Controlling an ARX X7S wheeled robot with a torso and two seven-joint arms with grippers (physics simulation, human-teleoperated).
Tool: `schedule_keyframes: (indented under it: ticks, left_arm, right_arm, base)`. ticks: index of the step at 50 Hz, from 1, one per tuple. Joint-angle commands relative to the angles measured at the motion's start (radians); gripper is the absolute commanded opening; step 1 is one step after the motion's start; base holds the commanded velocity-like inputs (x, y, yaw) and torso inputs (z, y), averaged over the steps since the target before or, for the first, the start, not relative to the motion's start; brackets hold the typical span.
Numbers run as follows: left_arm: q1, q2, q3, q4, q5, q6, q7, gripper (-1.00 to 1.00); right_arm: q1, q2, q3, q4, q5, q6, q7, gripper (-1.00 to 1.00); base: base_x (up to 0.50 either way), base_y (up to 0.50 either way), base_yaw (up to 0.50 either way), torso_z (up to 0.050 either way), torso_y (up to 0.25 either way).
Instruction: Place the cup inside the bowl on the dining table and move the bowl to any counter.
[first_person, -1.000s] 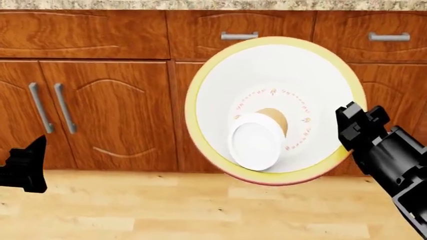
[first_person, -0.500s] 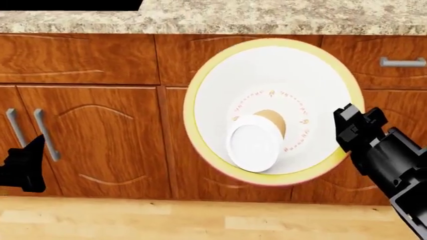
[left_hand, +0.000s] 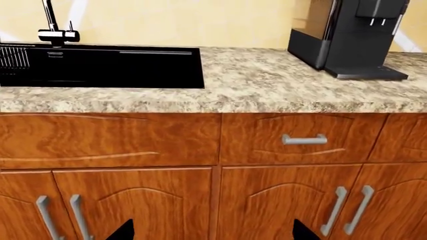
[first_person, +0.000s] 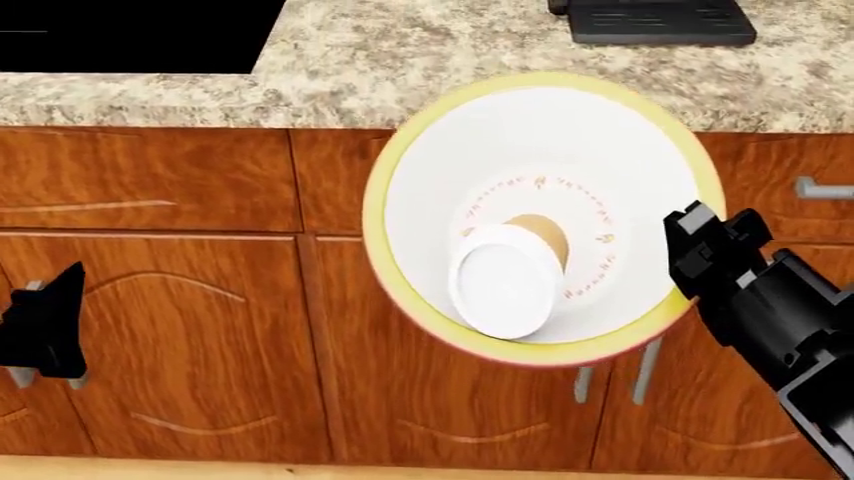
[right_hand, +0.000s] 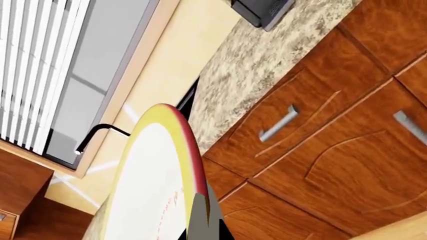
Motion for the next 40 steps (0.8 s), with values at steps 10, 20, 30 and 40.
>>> schedule_keyframes:
  ticks: [10,20,30,40]
  left_arm:
    - [0.000,-0.005,0.000,0.002,-0.002,0.001,0.000,1.00]
    - [-0.007,0.002,0.008,-0.001,0.001,-0.002,-0.005,1.00]
    - [0.003,-0.007,0.000,0.000,-0.004,0.004,0.001,1.00]
    - [-0.001,-0.004,0.003,-0.003,-0.002,0.004,-0.001,1.00]
  right_arm:
    - [0.000,-0.002,0.014,-0.011,0.019,-0.007,-0.015,-1.00]
    - [-0.002,-0.002,0.016,-0.006,0.020,-0.010,-0.015,-1.00]
    - [-0.014,-0.007,0.017,-0.006,0.020,-0.018,-0.013,-1.00]
    - [-0.012,-0.007,0.012,0.001,0.014,-0.019,-0.009,-1.00]
  base:
    - [0.50,0.12,0.00,0.000,0.001]
    - [0.50,0.19,0.00,0.000,0.002]
    - [0.50,0.21,0.00,0.001,0.001]
    - [0.50,0.21,0.00,0.000,0.002]
